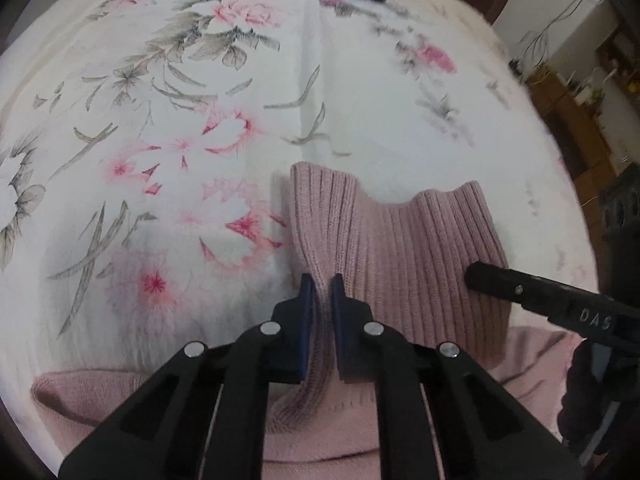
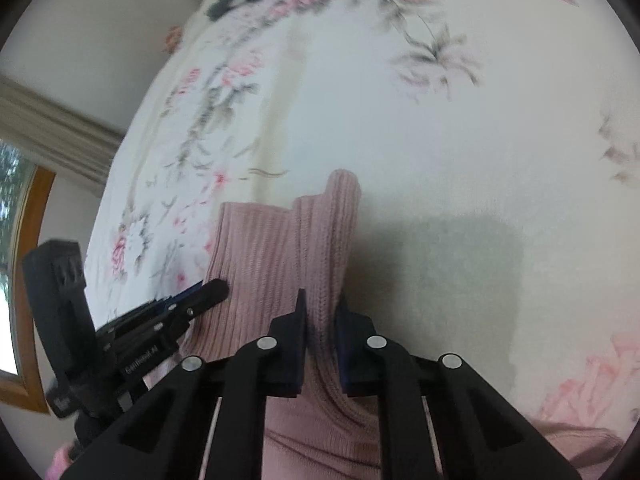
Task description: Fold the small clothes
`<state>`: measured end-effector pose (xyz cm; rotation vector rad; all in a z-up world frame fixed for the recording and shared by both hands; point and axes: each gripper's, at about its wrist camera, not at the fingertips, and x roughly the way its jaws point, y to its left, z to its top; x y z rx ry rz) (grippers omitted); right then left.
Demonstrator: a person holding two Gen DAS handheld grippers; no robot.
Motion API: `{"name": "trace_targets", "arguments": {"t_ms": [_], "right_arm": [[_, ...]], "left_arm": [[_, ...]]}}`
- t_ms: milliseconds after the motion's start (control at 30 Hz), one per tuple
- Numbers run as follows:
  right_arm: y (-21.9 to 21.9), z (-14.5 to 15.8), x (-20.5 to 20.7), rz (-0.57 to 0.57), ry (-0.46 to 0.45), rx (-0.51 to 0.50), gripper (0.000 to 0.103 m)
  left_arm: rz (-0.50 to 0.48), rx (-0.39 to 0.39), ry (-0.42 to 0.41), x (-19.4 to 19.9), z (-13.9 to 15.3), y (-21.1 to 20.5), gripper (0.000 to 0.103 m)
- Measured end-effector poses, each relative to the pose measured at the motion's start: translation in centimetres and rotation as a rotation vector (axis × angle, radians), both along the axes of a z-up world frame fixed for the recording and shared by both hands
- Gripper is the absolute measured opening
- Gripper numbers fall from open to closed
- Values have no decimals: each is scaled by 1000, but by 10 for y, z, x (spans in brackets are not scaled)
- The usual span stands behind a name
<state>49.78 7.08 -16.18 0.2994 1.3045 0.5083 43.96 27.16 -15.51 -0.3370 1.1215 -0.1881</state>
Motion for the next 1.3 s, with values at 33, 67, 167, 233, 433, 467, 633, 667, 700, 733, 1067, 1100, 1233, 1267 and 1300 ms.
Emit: {"name": "trace_targets", "arguments": {"t_ms": [33,67,167,233,433,467,633,667,700,733,1067,1100,1233,1267,1300], "right_arm": [[0,6,-5,15,-22,2,12],[0,10,-9,24,-35,6,12],[-3,22,-21,40,-63,40,12],[-7,32,-34,61,-89,59,12],[-24,59,-91,147,-176,49,12],[-26,59,-100,158,-176,47,12],[-30,53,-144,212,-175,-6,12],[-29,51,-151,221,-170,-21,12],[-30,48,-159,232,-165,-33,14],[-31,44,-168,246,-150,-38,15],[-46,23,-194,115,47,136,40],[-43,17,-192,105,64,132,40],[-34,-9,-189,74,142,90,35],[-33,-13,-190,72,150,92,25],[-33,-14,-190,73,149,97,17]], "left_arm": [[-5,-8,-13,-4,3,1,8],[-16,-14,-34,-9,8,1,8],[-24,-51,-62,-22,17,2,7],[-39,-82,-101,-36,28,2,7],[-100,-101,-196,-98,51,13,7],[-106,-108,-202,-111,51,17,7],[-135,-87,-157,-157,31,25,8],[-133,-79,-145,-162,27,27,8],[-130,-74,-125,-168,21,30,9],[-125,-79,-104,-175,15,34,10],[-11,-276,-9,-197,-1,54,23],[-16,-288,-1,-195,-2,48,24],[-33,-242,58,-187,-15,20,22],[-45,-204,66,-185,-18,13,22],[-55,-145,83,-183,-21,7,21]]}}
